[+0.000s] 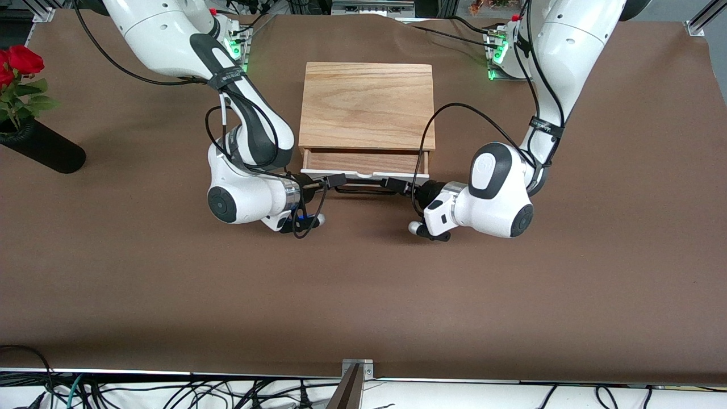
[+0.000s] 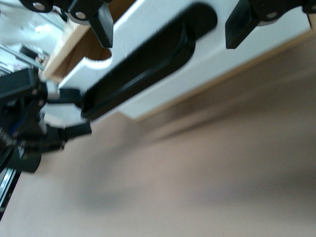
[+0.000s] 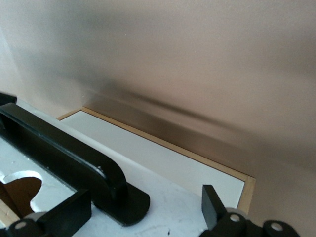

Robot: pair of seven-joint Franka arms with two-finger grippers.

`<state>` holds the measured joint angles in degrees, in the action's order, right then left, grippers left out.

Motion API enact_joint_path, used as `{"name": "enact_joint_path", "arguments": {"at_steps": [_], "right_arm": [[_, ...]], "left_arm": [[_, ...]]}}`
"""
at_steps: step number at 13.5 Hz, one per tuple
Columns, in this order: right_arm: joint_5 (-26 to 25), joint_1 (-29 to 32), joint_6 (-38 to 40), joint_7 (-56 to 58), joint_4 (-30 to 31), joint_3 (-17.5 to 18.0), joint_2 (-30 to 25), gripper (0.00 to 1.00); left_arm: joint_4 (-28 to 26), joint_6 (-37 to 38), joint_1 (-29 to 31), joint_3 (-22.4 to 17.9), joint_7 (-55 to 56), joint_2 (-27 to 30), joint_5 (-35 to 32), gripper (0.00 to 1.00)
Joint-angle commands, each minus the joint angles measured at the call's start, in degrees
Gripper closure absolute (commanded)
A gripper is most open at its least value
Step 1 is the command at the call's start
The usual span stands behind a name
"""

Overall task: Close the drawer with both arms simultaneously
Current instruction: 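Push the white drawer front into the box with both grippers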

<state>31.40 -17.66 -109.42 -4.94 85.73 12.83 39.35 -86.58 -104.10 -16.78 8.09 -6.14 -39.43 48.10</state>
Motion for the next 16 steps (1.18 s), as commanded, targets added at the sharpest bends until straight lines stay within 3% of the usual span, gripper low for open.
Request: {"name": "enact_joint_path", "arguments": {"at_steps": [1, 4, 8, 16], "right_arm": [[1.0, -0.4, 4.9, -1.6, 1.9, 1.5, -0.6, 0.0], [1.0, -0.4, 7.6, -1.6, 2.0, 1.4, -0.6, 0.0], [1.1, -0.6, 9.9, -3.5, 2.0, 1.5, -0.6, 0.0], [0.9, -1.5, 10.2, -7.1, 1.5, 1.5, -0.6, 0.0]], "left_arm": [[-1.1, 3.5, 0.0, 0.0, 2.0, 0.1, -1.7, 0.0], [-1.9, 5.5, 0.1, -0.1, 2.0, 0.1, -1.8, 0.0], [-2.1, 14.7, 0.2, -0.3, 8.2, 0.0, -2.1, 0.0], [1.1, 15.1, 2.2, -1.3, 9.6, 0.0, -2.5, 0.0]]}}
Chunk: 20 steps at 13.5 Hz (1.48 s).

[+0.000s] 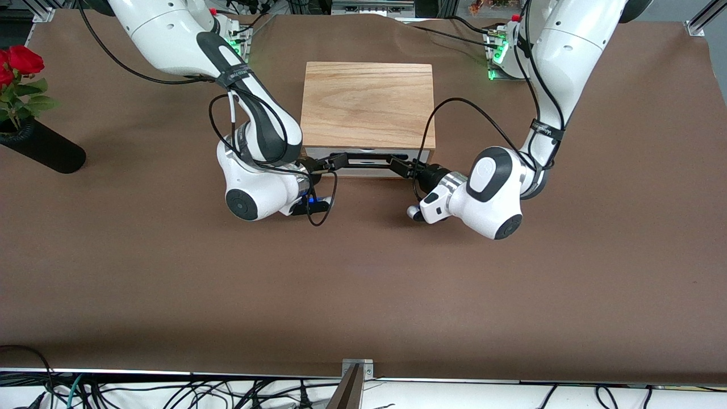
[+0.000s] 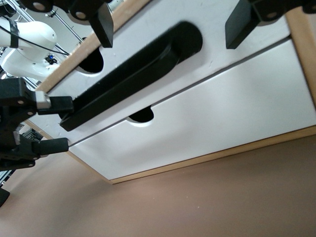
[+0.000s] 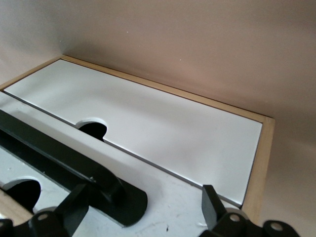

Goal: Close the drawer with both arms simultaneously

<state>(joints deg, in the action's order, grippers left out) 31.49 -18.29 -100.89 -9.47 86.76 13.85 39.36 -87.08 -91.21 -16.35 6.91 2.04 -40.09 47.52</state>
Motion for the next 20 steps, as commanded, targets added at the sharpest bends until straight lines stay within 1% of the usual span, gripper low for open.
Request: {"name": "enact_joint_path", "arguments": {"at_steps": [1, 2, 5, 8, 10, 14, 16, 19, 20], "right_arm": [[0.9, -0.8, 1.6, -2.6, 0.3, 0.5, -0.6, 0.0], [0.9, -0.6, 1.6, -2.6, 0.1, 0.4, -0.6, 0.0], [0.9, -0.2, 1.6, -2.6, -0.4, 0.4, -0.8, 0.0], [0.9, -0.2, 1.1, -2.6, -1.4, 0.3, -0.7, 0.0], [0.9, -0.1, 1.1, -2.5, -2.5, 0.3, -0.7, 0.0], [0.7, 1.6, 1.0, -1.6, -4.4, 0.0, -0.7, 0.0], [0.2, 2.8, 1.2, -1.6, -6.0, 0.0, -0.8, 0.0], [0.0, 5.1, 1.7, -1.5, -8.2, 0.0, -1.5, 0.0], [-0.2, 5.7, 1.6, -1.5, -9.1, -0.1, -1.5, 0.0]], "left_arm": [[2.5, 2.2, 2.3, -0.1, 1.5, 0.6, -1.9, 0.0], [3.4, 2.2, 2.6, -0.4, 1.5, 0.6, -2.7, 0.0], [6.8, 2.1, 3.0, -0.6, 1.5, 1.1, -8.9, 0.0], [8.6, 2.1, 5.2, -0.6, 1.4, 1.6, -10.6, 0.0], [10.3, 2.1, 6.2, -0.6, 1.5, 2.2, -13.2, 0.0], [11.2, 2.1, 6.9, -0.5, 1.5, 4.6, -23.1, 0.0], [11.3, 1.8, 7.0, -0.6, 1.5, 6.9, -28.2, 0.0], [11.2, 1.7, 7.0, -0.3, 1.4, 11.7, -38.6, 0.0], [11.1, 1.7, 7.6, -0.4, 1.4, 12.8, -40.1, 0.0]]}}
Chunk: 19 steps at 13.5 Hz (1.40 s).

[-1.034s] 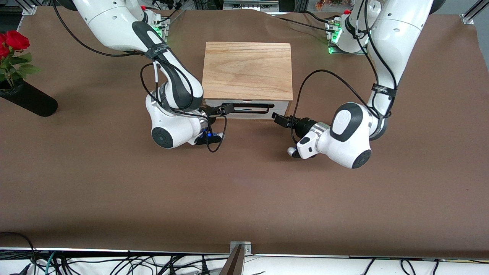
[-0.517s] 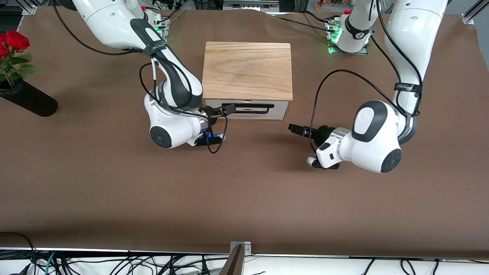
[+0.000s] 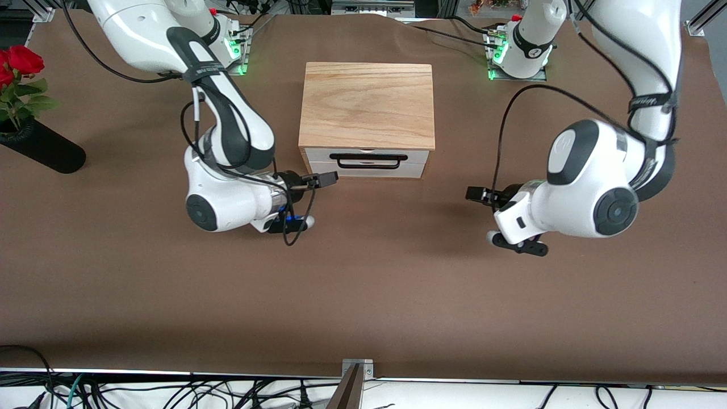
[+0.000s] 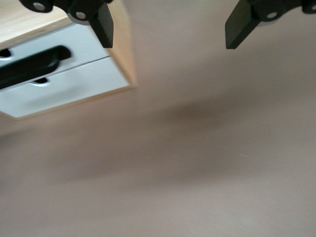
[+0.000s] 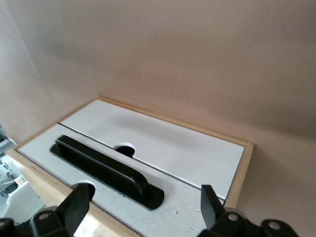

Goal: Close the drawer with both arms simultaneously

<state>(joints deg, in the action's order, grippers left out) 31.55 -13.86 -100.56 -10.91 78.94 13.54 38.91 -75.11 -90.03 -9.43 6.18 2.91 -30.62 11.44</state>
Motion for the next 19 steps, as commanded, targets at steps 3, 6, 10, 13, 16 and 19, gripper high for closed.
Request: {"name": "enact_joint_path", "arguments": {"at_steps": [3, 6, 10, 13, 16, 19], "right_arm": [[-4.1, 1.7, 0.2, -0.2, -4.1, -2.0, -1.0, 0.0], [-4.7, 1.7, 0.2, -0.1, -6.9, -5.7, -1.0, 0.0], [-5.4, 1.6, -0.2, 8.6, -7.8, -10.3, -1.8, 0.0], [-8.7, 1.6, -5.8, 27.2, -2.8, -15.5, -5.8, 0.0], [-11.1, 1.6, -14.5, 31.1, 5.4, -18.4, -13.4, 0.0], [-18.4, 3.4, -15.0, 31.0, 6.9, -19.1, -18.9, 0.0]], "left_arm": [[-2.2, 0.5, 2.8, 0.3, 0.5, 8.7, -7.5, 0.0], [-6.2, 0.5, 5.3, 0.2, 1.1, 15.9, -9.8, 0.0], [-13.8, 0.1, 7.6, 0.1, 1.7, 24.5, -12.8, 0.0], [-14.2, 0.1, 7.6, -1.1, 2.4, 25.7, -13.6, 0.0], [-18.0, 0.0, 7.7, -1.2, 3.7, 30.0, -13.0, 0.0], [-18.8, 0.3, 7.2, -1.4, 5.4, 31.1, -12.3, 0.0]]}}
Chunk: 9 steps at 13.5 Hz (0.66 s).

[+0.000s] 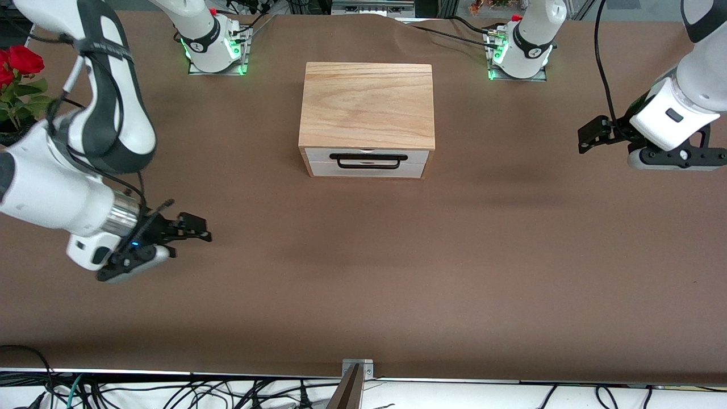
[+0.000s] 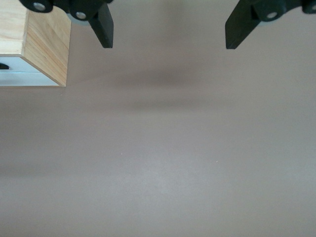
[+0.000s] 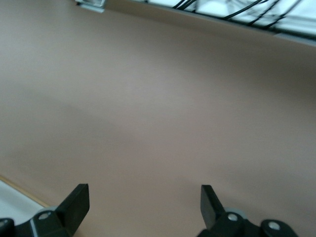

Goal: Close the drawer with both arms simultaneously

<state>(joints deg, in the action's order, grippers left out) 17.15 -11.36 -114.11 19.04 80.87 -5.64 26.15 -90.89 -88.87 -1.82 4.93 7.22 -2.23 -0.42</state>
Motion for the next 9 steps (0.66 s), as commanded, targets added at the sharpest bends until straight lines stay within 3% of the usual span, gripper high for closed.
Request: {"name": "enact_joint_path", "arguments": {"at_steps": [1, 2, 6, 9], "right_arm": [[-8.1, 1.0, -1.5, 1.1, 5.0, 0.1, -8.0, 0.0], [-10.4, 1.1, -1.4, 0.9, 5.0, 0.2, -9.8, 0.0], [-12.0, 3.3, 5.0, -2.3, 8.2, 0.9, -19.1, 0.0], [-17.2, 4.4, 9.4, -17.1, 10.8, 3.9, -22.1, 0.0]], "left_arm": [[-3.2, -0.9, -0.6, -0.2, 1.5, 3.4, -0.1, 0.0], [-3.9, -1.0, -0.6, -0.3, 1.1, 3.6, 0.0, 0.0], [-6.0, -1.8, 0.1, -0.1, 0.7, 5.1, 0.1, 0.0], [-3.6, -0.7, -0.6, 0.3, 0.9, 4.1, 0.4, 0.0]]}}
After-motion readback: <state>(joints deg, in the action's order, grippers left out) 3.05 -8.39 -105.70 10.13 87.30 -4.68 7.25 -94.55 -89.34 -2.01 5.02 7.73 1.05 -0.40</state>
